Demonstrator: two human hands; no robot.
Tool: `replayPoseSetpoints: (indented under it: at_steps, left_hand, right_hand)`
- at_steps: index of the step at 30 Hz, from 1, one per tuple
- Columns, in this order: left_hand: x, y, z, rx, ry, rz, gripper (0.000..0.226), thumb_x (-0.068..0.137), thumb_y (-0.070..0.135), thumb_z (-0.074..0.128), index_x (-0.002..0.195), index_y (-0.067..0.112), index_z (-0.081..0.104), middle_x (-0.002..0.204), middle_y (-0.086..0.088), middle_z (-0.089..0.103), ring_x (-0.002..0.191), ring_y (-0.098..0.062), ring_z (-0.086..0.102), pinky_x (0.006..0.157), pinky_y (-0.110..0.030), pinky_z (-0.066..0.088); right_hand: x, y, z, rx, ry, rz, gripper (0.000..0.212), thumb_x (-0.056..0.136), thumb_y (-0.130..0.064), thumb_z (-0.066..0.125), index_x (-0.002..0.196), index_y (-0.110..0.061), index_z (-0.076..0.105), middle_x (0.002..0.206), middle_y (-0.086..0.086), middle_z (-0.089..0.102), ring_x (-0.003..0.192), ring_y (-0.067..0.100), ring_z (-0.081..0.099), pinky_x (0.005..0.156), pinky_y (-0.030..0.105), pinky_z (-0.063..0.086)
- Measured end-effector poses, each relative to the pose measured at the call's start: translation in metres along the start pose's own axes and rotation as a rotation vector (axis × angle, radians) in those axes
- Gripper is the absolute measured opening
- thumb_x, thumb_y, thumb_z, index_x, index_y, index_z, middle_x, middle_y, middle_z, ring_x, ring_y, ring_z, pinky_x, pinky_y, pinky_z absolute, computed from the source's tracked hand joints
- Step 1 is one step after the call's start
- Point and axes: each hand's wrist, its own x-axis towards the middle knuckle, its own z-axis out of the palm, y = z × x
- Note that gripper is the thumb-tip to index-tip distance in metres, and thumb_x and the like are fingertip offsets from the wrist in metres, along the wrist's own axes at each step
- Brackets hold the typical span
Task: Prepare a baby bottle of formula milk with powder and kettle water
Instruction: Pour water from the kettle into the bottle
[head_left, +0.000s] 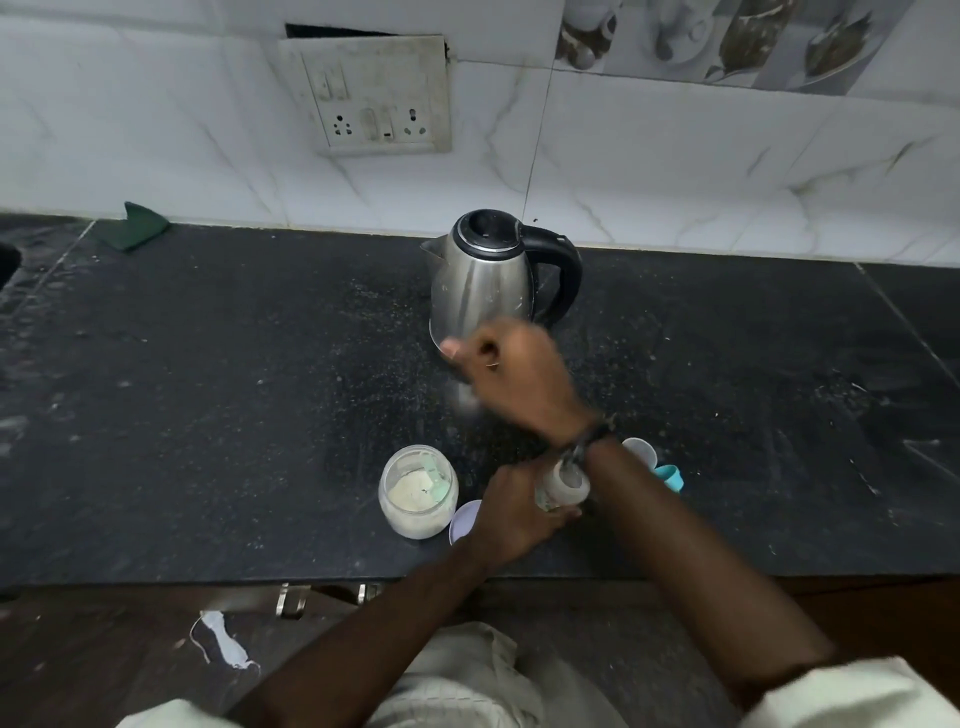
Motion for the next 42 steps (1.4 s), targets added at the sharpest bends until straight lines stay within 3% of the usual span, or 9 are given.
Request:
replayPoseSetpoints:
  at_steps: [3, 6, 9, 14, 19, 25, 33, 38, 42]
  left_hand:
    - [-0.005, 0.018, -0.007, 0.027, 0.020, 0.063, 0.064, 0.068, 0.037, 0.088, 0.127, 0.025, 0.065, 0.116, 0.006, 0.075, 0.107, -0.011, 0.070, 0.092, -0.028, 0.054]
    - [-0.007, 0.022, -0.011, 0.039, 0.013, 0.070, 0.067, 0.069, 0.039, 0.087, 0.130, 0.025, 0.063, 0.120, 0.005, 0.074, 0.111, -0.011, 0.069, 0.095, -0.035, 0.055]
    - [-0.007, 0.023, -0.012, 0.056, 0.024, 0.075, 0.069, 0.071, 0.037, 0.088, 0.133, 0.021, 0.064, 0.125, 0.002, 0.073, 0.114, -0.012, 0.068, 0.097, -0.036, 0.055]
    - [-0.008, 0.024, -0.012, 0.079, 0.049, 0.078, 0.069, 0.072, 0.036, 0.087, 0.134, 0.018, 0.064, 0.126, -0.001, 0.072, 0.116, -0.013, 0.067, 0.098, -0.035, 0.054]
    - [-0.009, 0.026, -0.012, 0.058, 0.059, 0.083, 0.064, 0.072, 0.033, 0.089, 0.129, 0.020, 0.065, 0.120, 0.001, 0.074, 0.110, -0.010, 0.068, 0.094, -0.029, 0.054]
    - [-0.009, 0.023, -0.011, 0.037, 0.059, 0.087, 0.066, 0.073, 0.031, 0.090, 0.132, 0.018, 0.065, 0.124, 0.002, 0.072, 0.114, -0.002, 0.064, 0.097, -0.018, 0.050]
    - [-0.010, 0.020, -0.007, 0.007, 0.073, 0.081, 0.065, 0.071, 0.030, 0.090, 0.131, 0.021, 0.065, 0.123, 0.004, 0.073, 0.113, -0.005, 0.065, 0.098, -0.020, 0.050]
    - [-0.009, 0.017, -0.006, 0.001, 0.067, 0.079, 0.068, 0.071, 0.029, 0.091, 0.133, 0.021, 0.065, 0.126, 0.005, 0.072, 0.115, -0.003, 0.064, 0.099, -0.015, 0.048]
    - [-0.009, 0.017, -0.005, 0.002, 0.078, 0.063, 0.071, 0.069, 0.032, 0.091, 0.134, 0.022, 0.064, 0.127, 0.007, 0.071, 0.116, 0.000, 0.064, 0.102, -0.023, 0.050]
  right_hand:
    - [0.052, 0.033, -0.031, -0.009, 0.278, 0.077, 0.044, 0.097, -0.048, 0.049, 0.075, -0.013, 0.064, 0.069, 0.000, 0.063, 0.060, 0.018, 0.058, 0.052, 0.029, 0.042]
    - [0.098, 0.075, -0.045, -0.061, 0.386, 0.158, 0.038, 0.098, -0.046, 0.046, 0.086, -0.013, 0.063, 0.088, 0.007, 0.064, 0.079, 0.023, 0.059, 0.064, 0.030, 0.041]
    - [0.126, 0.103, -0.048, -0.046, 0.336, 0.258, 0.043, 0.097, -0.055, 0.039, 0.081, -0.019, 0.057, 0.090, 0.005, 0.064, 0.086, 0.026, 0.060, 0.076, 0.036, 0.045]
    - [0.140, 0.110, -0.038, 0.053, 0.094, 0.375, 0.063, 0.096, -0.067, 0.025, 0.055, -0.022, 0.041, 0.061, -0.002, 0.049, 0.065, 0.022, 0.047, 0.065, 0.033, 0.034]
    - [0.145, 0.111, -0.030, 0.220, 0.186, 0.426, 0.069, 0.096, -0.064, 0.033, 0.049, -0.015, 0.040, 0.053, 0.004, 0.053, 0.050, 0.015, 0.051, 0.052, 0.028, 0.033]
    - [0.151, 0.118, -0.021, 0.354, 0.291, 0.521, 0.054, 0.086, -0.048, 0.056, 0.049, -0.009, 0.050, 0.053, 0.009, 0.055, 0.056, 0.024, 0.054, 0.057, 0.030, 0.040]
    - [0.141, 0.121, -0.017, 0.361, 0.389, 0.523, 0.051, 0.073, -0.045, 0.049, 0.059, 0.002, 0.061, 0.055, 0.012, 0.053, 0.054, 0.026, 0.051, 0.054, 0.041, 0.046]
    - [0.124, 0.126, -0.021, 0.398, 0.433, 0.514, 0.039, 0.071, -0.040, 0.051, 0.045, -0.012, 0.049, 0.050, 0.006, 0.043, 0.051, 0.024, 0.046, 0.051, 0.042, 0.043]
    - [0.107, 0.133, -0.028, 0.445, 0.444, 0.492, 0.034, 0.070, -0.036, 0.050, 0.054, -0.010, 0.064, 0.051, 0.004, 0.045, 0.053, 0.024, 0.047, 0.050, 0.040, 0.041]
